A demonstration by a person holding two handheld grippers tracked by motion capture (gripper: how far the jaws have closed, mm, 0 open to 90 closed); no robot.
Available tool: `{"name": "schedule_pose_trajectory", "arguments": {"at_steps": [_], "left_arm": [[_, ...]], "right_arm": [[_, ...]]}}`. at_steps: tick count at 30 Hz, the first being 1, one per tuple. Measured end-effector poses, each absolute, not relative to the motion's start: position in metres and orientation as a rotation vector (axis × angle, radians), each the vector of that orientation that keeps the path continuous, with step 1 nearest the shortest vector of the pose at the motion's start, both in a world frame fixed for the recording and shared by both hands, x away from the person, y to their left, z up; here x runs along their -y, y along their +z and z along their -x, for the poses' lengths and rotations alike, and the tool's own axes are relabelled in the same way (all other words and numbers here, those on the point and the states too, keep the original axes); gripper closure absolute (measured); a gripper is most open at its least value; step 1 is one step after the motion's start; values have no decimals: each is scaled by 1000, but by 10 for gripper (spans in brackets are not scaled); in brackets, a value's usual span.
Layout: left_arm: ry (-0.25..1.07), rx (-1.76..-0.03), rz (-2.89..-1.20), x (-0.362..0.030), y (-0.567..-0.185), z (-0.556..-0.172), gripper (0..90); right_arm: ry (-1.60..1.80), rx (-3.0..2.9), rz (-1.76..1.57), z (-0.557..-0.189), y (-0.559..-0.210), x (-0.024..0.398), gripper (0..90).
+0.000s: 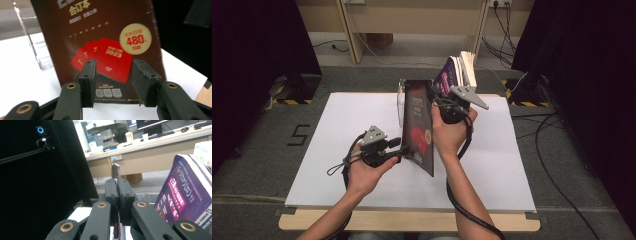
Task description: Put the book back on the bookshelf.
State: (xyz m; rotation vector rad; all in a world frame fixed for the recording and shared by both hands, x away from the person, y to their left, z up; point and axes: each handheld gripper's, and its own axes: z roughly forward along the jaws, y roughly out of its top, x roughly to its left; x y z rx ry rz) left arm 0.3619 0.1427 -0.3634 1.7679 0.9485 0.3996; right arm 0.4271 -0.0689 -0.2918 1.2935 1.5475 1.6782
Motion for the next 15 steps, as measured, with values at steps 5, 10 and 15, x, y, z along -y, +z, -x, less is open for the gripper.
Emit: {"name": "schedule_pose_trajectory", "arguments": {"at_steps": [5,10,15], "left_arm": [[411,-926,-1760,-130,-357,-363,539],[410,-917,-1762,-119,-355,-364,537],[408,-905,-1766,-112,-355,-364,534]], "right_arm": [[1673,-1544,-1296,-430,-291,65,881],[1668,-1539,-1299,-432,-291,63,881],[1665,-1541,-1296,-433,-290,60,881]]}}
